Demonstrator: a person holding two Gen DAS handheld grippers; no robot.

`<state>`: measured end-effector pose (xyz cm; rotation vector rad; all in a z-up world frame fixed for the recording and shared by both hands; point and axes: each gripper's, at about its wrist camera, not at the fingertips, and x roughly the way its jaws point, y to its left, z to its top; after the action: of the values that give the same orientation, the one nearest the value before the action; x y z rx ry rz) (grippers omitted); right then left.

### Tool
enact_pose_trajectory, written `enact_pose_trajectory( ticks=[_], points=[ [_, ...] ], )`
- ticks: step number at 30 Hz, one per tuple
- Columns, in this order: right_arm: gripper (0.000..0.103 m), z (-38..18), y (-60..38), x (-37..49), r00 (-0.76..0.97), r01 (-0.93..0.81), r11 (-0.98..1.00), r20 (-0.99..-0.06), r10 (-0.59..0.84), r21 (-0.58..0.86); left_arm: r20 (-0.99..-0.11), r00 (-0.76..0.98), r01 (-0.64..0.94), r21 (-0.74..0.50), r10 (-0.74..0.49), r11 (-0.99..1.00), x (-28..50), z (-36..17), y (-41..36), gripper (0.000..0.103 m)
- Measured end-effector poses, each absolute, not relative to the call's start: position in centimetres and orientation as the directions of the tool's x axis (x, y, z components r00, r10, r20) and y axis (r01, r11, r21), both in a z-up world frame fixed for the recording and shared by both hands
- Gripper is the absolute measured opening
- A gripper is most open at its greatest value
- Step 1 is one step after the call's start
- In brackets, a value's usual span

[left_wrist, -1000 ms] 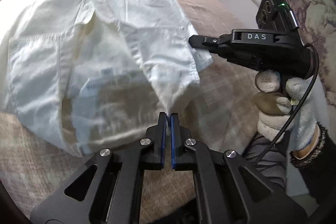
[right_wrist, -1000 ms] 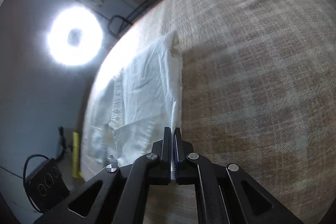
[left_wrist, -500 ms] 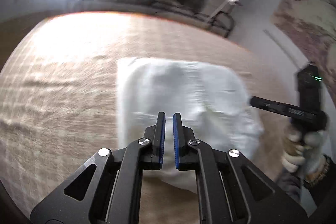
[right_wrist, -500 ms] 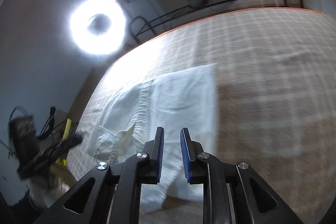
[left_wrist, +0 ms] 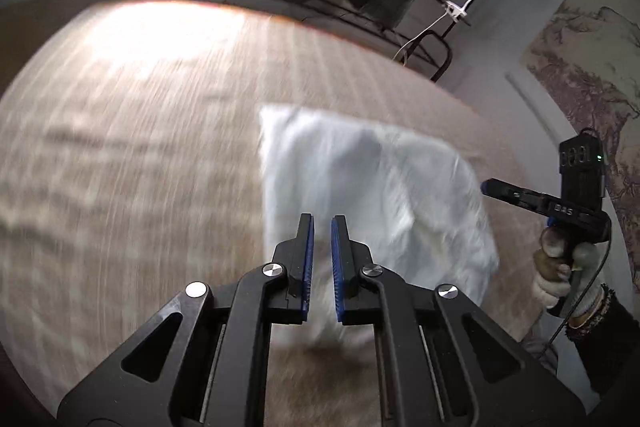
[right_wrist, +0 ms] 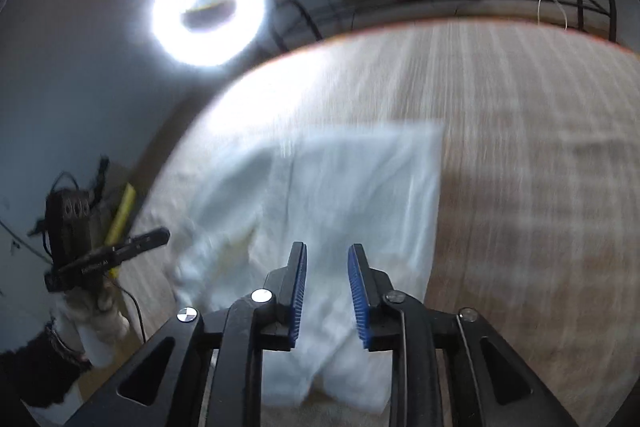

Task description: Fold small clothes

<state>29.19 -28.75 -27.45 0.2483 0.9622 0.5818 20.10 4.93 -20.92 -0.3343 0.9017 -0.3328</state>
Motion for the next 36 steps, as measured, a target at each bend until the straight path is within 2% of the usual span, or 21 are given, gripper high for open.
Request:
enact_pose_trajectory(
  ticks=[5, 8, 14, 18, 22, 28, 31, 36],
  points=[
    [0.023, -26.1, -27.4, 32.7, 0.482, -0.371, 0.840, -0.691, 0.539, 0.396, -0.700, 0.598, 0.170, -0.366, -0.391, 0.915, 25.1, -19.7, 2.7, 0.006],
    [0.023, -26.3, -25.7, 34.2, 0.481, -0.388, 0.838, -0.692, 0.539, 0.383, -0.718, 0.588, 0.171, -0.338, -0.371, 0.925, 28.0, -21.1, 1.1, 0.006],
    [0.022, -29.1, -23.5, 36.5, 0.468, -0.390, 0.859, -0.733, 0.494, 0.331, -0.783, 0.556, 0.189, -0.209, -0.279, 0.960, 29.7, -26.1, -1.5, 0.006],
    [0.010, -31.6, -23.3, 37.2, 0.455, -0.380, 0.879, -0.768, 0.450, 0.289, -0.769, 0.572, 0.186, -0.218, -0.286, 0.958, 29.2, -27.1, -1.2, 0.006],
    [0.006, -31.7, -23.5, 36.8, 0.463, -0.405, 0.881, -0.777, 0.427, 0.243, -0.760, 0.571, 0.167, -0.261, -0.309, 0.951, 29.0, -26.7, -0.2, 0.006],
    [0.012, -29.8, -27.8, 36.6, 0.501, -0.322, 0.896, -0.748, 0.435, 0.306, -0.720, 0.631, 0.071, -0.318, -0.289, 0.945, 28.6, -25.3, 3.8, 0.006],
    [0.017, -29.4, -29.4, 36.8, 0.508, -0.295, 0.899, -0.743, 0.436, 0.325, -0.738, 0.614, 0.077, -0.299, -0.281, 0.951, 29.1, -25.4, 4.2, 0.006],
    [0.017, -30.1, -28.9, 37.3, 0.492, -0.299, 0.909, -0.770, 0.407, 0.290, -0.790, 0.566, 0.041, -0.258, -0.235, 0.965, 31.0, -27.3, 3.4, 0.006]
  ],
)
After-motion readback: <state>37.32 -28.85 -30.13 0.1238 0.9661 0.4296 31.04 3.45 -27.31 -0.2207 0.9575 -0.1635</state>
